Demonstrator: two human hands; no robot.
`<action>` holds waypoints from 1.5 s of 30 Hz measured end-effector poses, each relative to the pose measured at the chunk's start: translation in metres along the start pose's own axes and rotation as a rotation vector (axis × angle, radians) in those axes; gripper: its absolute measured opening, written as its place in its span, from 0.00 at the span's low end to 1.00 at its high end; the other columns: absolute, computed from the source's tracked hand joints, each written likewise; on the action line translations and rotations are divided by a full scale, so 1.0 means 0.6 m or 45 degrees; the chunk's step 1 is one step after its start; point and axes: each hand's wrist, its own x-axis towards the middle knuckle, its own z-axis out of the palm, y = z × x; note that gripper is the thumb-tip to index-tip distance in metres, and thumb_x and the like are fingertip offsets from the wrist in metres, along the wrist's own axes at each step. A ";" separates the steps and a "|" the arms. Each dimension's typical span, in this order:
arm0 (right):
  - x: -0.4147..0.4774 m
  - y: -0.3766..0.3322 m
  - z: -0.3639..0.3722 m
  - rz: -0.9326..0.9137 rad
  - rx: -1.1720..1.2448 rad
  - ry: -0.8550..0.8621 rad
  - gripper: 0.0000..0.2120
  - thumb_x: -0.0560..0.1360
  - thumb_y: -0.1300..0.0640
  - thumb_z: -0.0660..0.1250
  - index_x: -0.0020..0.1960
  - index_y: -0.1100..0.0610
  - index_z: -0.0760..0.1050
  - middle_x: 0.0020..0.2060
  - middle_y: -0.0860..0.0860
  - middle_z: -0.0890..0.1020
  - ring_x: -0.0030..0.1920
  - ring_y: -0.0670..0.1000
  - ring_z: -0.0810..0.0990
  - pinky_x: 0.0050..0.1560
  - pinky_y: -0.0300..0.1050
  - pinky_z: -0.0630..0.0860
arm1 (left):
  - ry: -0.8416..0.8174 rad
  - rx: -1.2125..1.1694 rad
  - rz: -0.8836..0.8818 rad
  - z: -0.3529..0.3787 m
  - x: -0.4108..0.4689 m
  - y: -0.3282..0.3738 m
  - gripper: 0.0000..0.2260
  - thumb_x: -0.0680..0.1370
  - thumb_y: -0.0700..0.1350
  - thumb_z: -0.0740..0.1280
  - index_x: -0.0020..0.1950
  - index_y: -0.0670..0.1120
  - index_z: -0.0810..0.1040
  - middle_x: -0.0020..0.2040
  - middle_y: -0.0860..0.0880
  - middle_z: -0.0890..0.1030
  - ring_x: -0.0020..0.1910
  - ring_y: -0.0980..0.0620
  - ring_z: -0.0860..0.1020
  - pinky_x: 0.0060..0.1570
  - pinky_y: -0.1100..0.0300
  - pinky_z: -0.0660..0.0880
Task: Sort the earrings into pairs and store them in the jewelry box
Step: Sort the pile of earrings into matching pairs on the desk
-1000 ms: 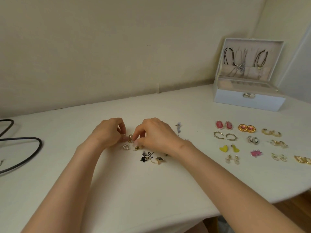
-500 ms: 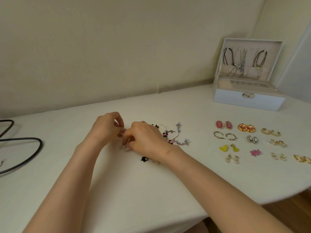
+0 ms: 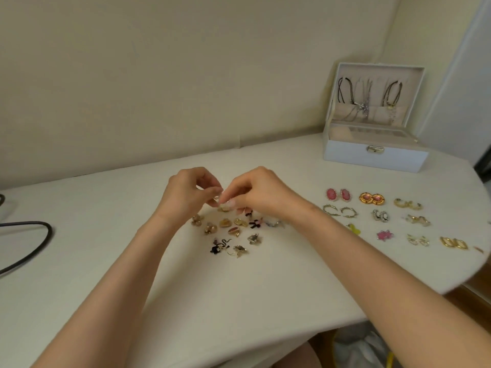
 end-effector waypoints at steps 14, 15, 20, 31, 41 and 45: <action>-0.039 0.101 -0.127 0.409 0.055 0.326 0.05 0.68 0.69 0.72 0.43 0.63 0.82 0.33 0.54 0.81 0.32 0.45 0.78 0.28 0.29 0.70 | -0.475 0.300 0.278 0.149 0.083 0.087 0.04 0.73 0.37 0.68 0.47 0.42 0.79 0.43 0.47 0.80 0.39 0.53 0.78 0.40 0.64 0.73; -0.039 0.107 -0.129 0.425 0.027 0.340 0.05 0.68 0.69 0.72 0.43 0.62 0.82 0.33 0.54 0.81 0.33 0.46 0.78 0.30 0.30 0.72 | -0.505 0.321 0.288 0.156 0.089 0.088 0.04 0.73 0.37 0.68 0.47 0.42 0.80 0.43 0.47 0.81 0.39 0.53 0.78 0.41 0.63 0.74; -0.016 0.129 -0.120 0.465 -0.314 0.386 0.16 0.64 0.66 0.74 0.28 0.45 0.80 0.36 0.46 0.83 0.46 0.50 0.81 0.54 0.49 0.76 | -0.562 0.518 0.331 0.181 0.100 0.087 0.06 0.71 0.40 0.70 0.48 0.45 0.81 0.48 0.48 0.82 0.45 0.51 0.77 0.45 0.58 0.73; -0.008 0.135 -0.110 0.459 -0.498 0.331 0.09 0.63 0.66 0.76 0.41 0.56 0.84 0.41 0.54 0.85 0.47 0.52 0.81 0.44 0.41 0.74 | -0.517 0.602 0.390 0.188 0.099 0.079 0.04 0.72 0.45 0.70 0.47 0.49 0.81 0.48 0.53 0.82 0.46 0.53 0.74 0.42 0.61 0.66; -0.020 0.107 -0.110 0.428 -0.699 0.144 0.17 0.64 0.64 0.76 0.51 0.54 0.77 0.47 0.49 0.79 0.51 0.50 0.76 0.31 0.36 0.59 | -0.474 0.573 0.423 0.184 0.090 0.071 0.06 0.74 0.46 0.68 0.49 0.48 0.78 0.50 0.53 0.81 0.43 0.55 0.71 0.41 0.61 0.66; -0.018 0.116 -0.105 0.358 -0.678 0.155 0.15 0.66 0.66 0.75 0.48 0.53 0.76 0.47 0.51 0.81 0.52 0.51 0.78 0.30 0.37 0.59 | -0.321 0.500 0.427 0.169 0.092 0.064 0.04 0.76 0.44 0.65 0.49 0.47 0.78 0.49 0.51 0.81 0.43 0.54 0.72 0.44 0.59 0.70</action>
